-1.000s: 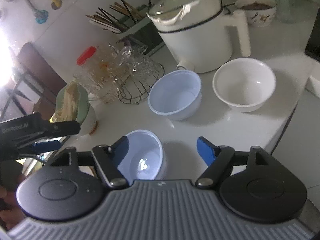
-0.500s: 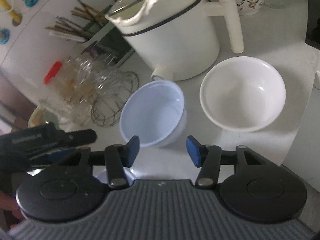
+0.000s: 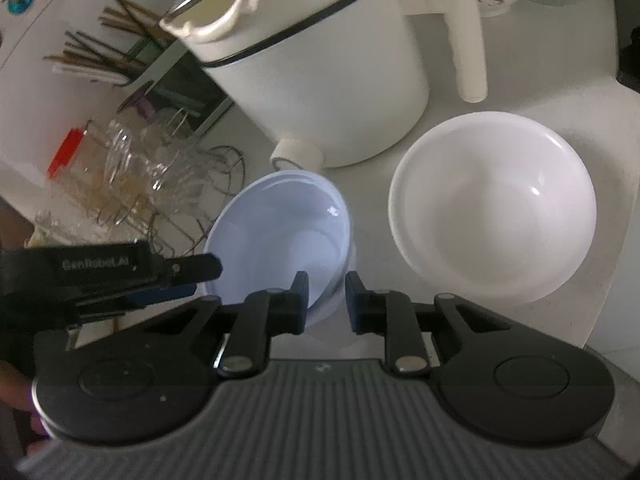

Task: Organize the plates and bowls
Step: 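Close both grippers on the second blue bowl rim, then carry the second blue bowl and lower it into the first blue bowl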

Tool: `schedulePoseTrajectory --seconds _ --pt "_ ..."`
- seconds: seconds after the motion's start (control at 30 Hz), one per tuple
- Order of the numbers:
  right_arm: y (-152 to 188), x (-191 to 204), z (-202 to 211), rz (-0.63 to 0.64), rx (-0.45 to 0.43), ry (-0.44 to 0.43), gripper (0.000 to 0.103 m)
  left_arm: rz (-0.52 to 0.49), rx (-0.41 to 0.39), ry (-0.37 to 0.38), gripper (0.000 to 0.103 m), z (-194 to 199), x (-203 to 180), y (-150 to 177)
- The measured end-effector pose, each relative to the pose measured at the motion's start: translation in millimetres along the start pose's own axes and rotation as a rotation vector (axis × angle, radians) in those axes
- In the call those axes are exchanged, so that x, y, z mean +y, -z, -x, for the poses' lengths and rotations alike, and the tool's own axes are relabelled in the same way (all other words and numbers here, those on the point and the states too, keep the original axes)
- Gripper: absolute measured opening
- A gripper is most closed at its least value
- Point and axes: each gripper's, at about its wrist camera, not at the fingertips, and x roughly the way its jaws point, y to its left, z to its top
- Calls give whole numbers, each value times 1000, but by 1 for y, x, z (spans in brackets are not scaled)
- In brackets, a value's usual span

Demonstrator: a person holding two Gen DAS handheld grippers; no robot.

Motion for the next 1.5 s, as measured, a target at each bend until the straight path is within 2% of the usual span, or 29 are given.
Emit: schedulePoseTrajectory --seconds 0.07,0.13,0.2,0.37,0.8,1.13,1.33,1.5 --pt "1 -3 -1 -20 3 -11 20 3 4 13 29 0 3 0" --pt "2 -3 0 -25 1 -20 19 -2 12 25 18 -1 3 1" --pt "3 -4 0 -25 -2 -22 14 -13 15 26 11 -3 0 3" --pt "3 -4 3 -33 -5 -7 11 -42 7 31 11 0 -7 7" --pt "3 -6 39 -28 -21 -36 11 -20 -25 47 11 36 -20 15" --pt "7 1 71 13 -51 -64 11 -7 -63 49 11 76 -32 36" --pt "10 8 88 48 -40 -88 11 -6 -97 56 11 104 -31 45" --pt "14 16 97 90 -23 -115 11 52 -111 38 11 118 -23 62"
